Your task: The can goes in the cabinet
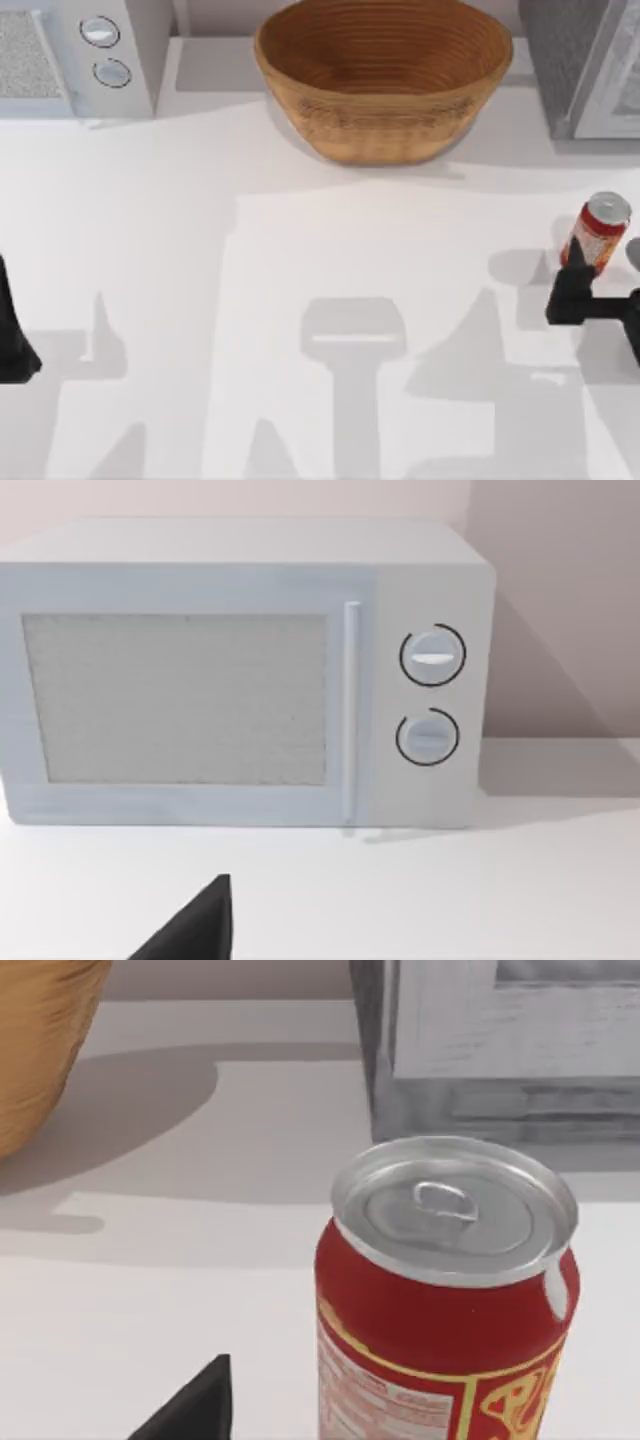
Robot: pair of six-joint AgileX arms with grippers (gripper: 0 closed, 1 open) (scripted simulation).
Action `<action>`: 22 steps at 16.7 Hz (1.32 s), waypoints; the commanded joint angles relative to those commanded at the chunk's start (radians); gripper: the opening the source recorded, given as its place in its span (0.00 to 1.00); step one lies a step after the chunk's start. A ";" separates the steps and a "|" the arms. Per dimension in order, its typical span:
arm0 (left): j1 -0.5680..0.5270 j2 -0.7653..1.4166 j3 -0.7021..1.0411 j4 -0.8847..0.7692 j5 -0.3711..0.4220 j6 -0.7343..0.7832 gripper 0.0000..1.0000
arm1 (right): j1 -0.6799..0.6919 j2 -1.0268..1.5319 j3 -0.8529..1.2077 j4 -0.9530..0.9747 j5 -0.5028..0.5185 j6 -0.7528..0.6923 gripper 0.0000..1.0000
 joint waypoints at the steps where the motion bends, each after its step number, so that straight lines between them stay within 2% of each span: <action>1: 0.000 0.000 0.000 0.000 0.000 0.000 1.00 | 0.010 0.055 0.007 0.047 0.009 0.000 1.00; 6: 0.000 0.000 0.000 0.000 0.000 0.000 1.00 | 0.037 0.205 0.025 0.178 0.033 0.001 1.00; 12: 0.000 0.000 0.000 0.000 0.000 0.000 1.00 | 0.033 0.263 0.022 0.158 0.032 0.001 1.00; 22: 0.000 0.000 0.000 0.000 0.000 0.000 1.00 | 0.001 0.245 0.137 0.109 -0.001 -0.008 1.00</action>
